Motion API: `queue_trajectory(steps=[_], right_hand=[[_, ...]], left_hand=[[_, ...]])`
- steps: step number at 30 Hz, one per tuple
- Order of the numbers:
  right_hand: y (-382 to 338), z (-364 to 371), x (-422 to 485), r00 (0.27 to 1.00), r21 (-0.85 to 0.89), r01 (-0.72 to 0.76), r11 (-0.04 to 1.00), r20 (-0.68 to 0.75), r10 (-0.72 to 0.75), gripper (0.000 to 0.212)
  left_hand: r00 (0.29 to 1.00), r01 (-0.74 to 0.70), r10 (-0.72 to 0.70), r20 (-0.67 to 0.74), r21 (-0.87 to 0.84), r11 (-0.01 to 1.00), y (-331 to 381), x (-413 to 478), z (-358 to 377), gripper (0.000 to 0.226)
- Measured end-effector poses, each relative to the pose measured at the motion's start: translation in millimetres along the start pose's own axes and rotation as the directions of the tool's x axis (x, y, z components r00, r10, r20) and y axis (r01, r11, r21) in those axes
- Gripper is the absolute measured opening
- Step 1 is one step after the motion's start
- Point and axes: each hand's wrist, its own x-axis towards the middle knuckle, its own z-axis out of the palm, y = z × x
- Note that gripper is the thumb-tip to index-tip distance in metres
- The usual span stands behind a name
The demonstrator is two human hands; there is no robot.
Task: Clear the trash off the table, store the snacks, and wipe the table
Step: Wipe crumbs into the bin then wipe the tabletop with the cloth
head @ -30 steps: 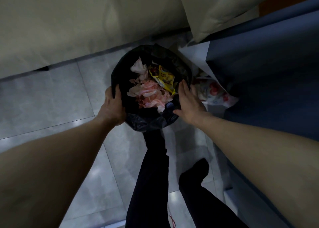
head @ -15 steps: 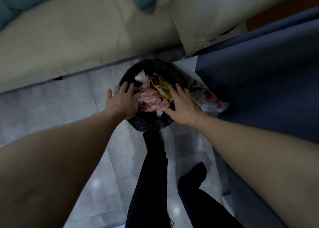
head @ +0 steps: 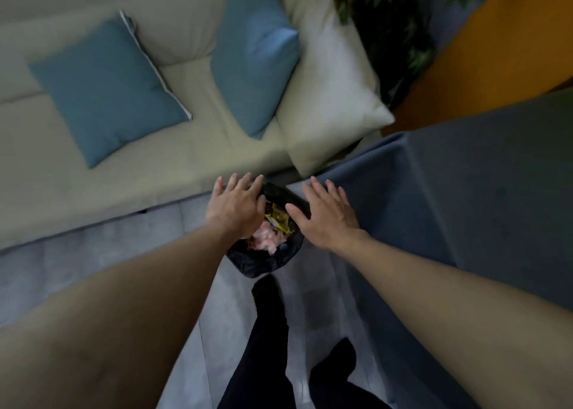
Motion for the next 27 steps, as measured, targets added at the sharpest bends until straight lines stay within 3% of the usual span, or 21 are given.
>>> queue_trajectory(steps=[13, 27], right_hand=[[28.2, -153.8, -127.1, 0.954, 0.002, -0.002, 1.000, -0.301, 0.002, 0.072], [125.6, -186.2, -278.8, 0.891, 0.054, -0.182, 0.982, -0.414, 0.187, 0.078]], left_hand=[[0.969, -0.102, 0.103, -0.224, 0.016, 0.995, 116.1, -89.3, -143.9, 0.059], [0.887, -0.329, 0.346, -0.305, 0.107, 0.938, 263.5, -162.4, -175.2, 0.060]])
